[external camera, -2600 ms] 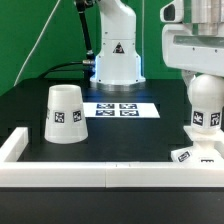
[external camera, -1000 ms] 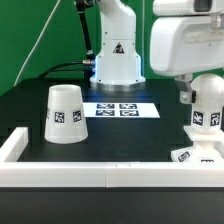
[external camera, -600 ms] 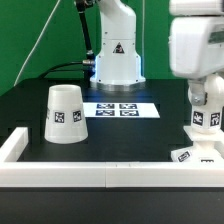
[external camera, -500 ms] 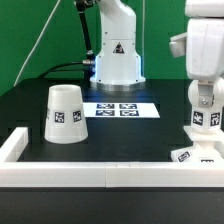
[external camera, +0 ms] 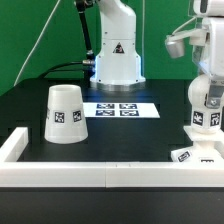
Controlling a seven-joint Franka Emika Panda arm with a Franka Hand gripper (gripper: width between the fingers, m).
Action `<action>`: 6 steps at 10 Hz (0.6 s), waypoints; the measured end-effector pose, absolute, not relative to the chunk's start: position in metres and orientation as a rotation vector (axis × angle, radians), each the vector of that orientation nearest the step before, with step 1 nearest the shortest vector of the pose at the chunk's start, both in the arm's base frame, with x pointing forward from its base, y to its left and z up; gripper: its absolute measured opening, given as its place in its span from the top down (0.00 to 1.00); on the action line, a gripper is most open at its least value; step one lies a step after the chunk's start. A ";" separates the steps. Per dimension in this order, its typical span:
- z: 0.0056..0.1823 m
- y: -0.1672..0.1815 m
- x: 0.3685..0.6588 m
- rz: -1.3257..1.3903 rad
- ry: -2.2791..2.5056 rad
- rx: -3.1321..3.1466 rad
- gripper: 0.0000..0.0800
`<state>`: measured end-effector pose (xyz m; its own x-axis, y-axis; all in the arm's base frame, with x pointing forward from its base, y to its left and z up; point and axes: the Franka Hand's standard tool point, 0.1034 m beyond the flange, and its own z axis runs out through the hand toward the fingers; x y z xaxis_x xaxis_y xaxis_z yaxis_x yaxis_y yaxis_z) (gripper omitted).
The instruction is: Assemble lamp
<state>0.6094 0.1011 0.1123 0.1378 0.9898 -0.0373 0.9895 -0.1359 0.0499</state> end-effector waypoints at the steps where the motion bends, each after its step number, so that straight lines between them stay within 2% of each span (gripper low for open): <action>1: 0.112 0.101 0.609 0.007 2.020 2.324 0.24; 2: 0.112 0.101 0.609 0.007 2.019 2.325 0.24; 3: 0.112 0.100 0.609 0.008 2.004 2.339 0.28; 6: 0.112 0.097 0.609 0.016 1.820 2.490 0.28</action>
Offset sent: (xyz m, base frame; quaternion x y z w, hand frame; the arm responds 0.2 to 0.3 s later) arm 0.0000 0.0000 0.0000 0.0000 0.0000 0.0650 0.9979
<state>0.6091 0.0973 0.1119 0.3041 0.9523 -0.0255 0.9517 -0.3025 0.0521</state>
